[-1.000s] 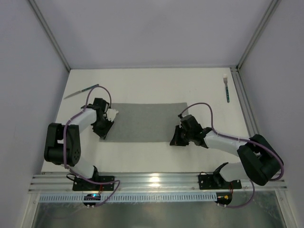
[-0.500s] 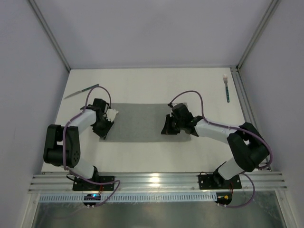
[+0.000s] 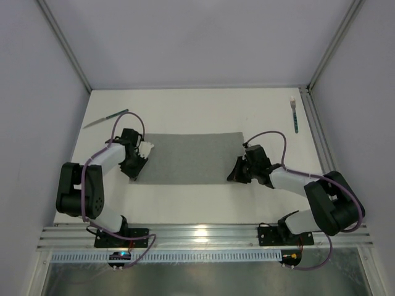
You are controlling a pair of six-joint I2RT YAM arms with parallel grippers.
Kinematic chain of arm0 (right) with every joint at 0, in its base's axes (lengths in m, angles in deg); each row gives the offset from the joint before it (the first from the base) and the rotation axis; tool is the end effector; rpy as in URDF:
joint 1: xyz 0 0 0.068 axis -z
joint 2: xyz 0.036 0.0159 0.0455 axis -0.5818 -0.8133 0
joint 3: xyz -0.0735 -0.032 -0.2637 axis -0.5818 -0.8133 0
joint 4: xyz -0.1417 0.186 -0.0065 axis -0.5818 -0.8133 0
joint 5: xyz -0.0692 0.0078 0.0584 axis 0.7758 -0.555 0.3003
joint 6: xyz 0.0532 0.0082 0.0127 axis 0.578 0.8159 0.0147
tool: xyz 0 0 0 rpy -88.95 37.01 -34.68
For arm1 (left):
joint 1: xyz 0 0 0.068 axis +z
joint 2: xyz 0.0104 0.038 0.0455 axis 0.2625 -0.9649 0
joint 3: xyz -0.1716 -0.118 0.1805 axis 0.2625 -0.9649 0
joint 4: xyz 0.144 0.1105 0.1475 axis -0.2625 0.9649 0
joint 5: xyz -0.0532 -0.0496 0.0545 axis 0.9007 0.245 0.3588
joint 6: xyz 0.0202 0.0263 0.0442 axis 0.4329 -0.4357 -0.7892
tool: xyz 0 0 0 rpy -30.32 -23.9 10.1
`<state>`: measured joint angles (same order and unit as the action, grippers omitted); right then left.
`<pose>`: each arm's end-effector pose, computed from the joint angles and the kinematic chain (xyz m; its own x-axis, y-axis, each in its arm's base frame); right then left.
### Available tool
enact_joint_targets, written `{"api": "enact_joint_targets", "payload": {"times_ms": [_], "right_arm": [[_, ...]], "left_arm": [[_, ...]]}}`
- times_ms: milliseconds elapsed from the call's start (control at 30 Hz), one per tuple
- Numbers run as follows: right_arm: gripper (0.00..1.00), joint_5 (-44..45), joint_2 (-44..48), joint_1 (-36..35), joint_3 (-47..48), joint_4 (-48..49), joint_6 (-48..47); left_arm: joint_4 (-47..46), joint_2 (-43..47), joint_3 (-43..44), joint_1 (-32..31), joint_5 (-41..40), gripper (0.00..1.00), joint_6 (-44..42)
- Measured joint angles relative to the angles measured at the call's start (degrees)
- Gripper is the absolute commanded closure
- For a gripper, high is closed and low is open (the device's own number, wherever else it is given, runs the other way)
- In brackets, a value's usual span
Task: Fold the napkin into a case and place the utensils inside
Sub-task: Smooth out the rectangle-folded napkin at the center of the board, then pick up the rectangle-folded napkin from the center of the board.
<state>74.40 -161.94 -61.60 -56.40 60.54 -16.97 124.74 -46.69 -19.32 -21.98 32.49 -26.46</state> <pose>0.1999 0.1083 0.1585 -0.8958 0.2182 -0.3873 -0.0309 0.8385 0.5440 0.2378 -0.0283 0.1771 -0.8704 0.4628 -0.1679 0.4596 0.8861 0.0603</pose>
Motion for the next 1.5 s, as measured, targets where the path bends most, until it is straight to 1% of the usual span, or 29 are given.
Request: {"api": "enact_joint_targets", "payload": {"times_ms": [167, 367, 433, 500, 633, 700, 767, 833, 933, 1033, 1167, 1200, 1267, 1300, 1400, 1500], "right_arm": [[0.97, 0.3, 5.0, 5.0, -3.6, -1.3, -0.1], [0.97, 0.7, 9.0, 12.6, -5.1, -4.9, -0.3], [0.94, 1.7, 10.5, 13.6, -5.0, -7.0, -0.7], [0.89, 2.2, 11.8, 13.7, -4.7, -9.4, -1.3], [0.54, 4.3, 15.4, 13.7, -2.2, -15.3, -2.5], [0.48, 5.9, 17.8, 13.7, -0.9, -17.6, -3.1], [0.47, 6.9, 19.3, 13.8, -0.5, -18.4, -3.4], [0.47, 7.6, 19.2, 13.8, -0.5, -19.2, -3.3], [0.48, 7.7, 16.2, 13.8, -0.9, -19.1, -3.0], [0.51, 6.4, 13.0, 13.9, -1.6, -17.0, -2.4], [0.61, 3.6, 11.0, 13.9, -2.2, -12.6, -1.4], [0.65, 3.2, 10.8, 13.8, -2.5, -11.9, -1.2], [0.69, 2.5, 10.8, 13.8, -3.3, -10.8, -0.7], [0.75, 2.2, 11.0, 13.8, -3.6, -10.5, -0.6], [0.81, 1.7, 11.3, 13.8, -4.3, -10.4, -0.2], [0.90, 1.7, 11.5, 13.7, -4.4, -11.0, -0.3]], "left_arm": [[-0.4, 0.6, -0.4, 0.0, 0.0, 0.71, -0.1], [-0.5, 1.3, -0.8, 0.0, 0.8, 0.69, -0.5], [-0.2, 1.7, -0.8, 0.2, 1.9, 0.68, -0.6], [0.0, 2.5, -0.8, 0.4, 3.8, 0.66, -0.6], [1.3, 6.6, -0.3, 0.5, 7.1, 0.61, -0.6], [2.3, 8.5, 0.9, 0.5, 7.9, 0.57, -0.4], [3.1, 10.1, 2.5, 0.5, 8.2, 0.54, 0.0], [3.6, 10.9, 3.8, 0.5, 8.1, 0.53, 0.8], [3.7, 11.5, 4.5, 0.5, 7.1, 0.54, 1.5], [3.8, 10.5, 4.5, 0.6, 5.5, 0.55, 2.0], [3.4, 7.2, 4.0, 1.5, 4.2, 0.56, 2.4], [3.2, 6.2, 3.7, 2.0, 3.9, 0.56, 2.5], [2.8, 4.6, 3.0, 2.8, 3.7, 0.58, 2.5], [2.8, 3.7, 2.7, 3.1, 3.6, 0.58, 2.6], [2.5, 1.7, 2.4, 3.7, 3.6, 0.58, 2.6], [2.4, 1.7, 2.3, 3.7, 4.4, 0.57, 2.8]]}}
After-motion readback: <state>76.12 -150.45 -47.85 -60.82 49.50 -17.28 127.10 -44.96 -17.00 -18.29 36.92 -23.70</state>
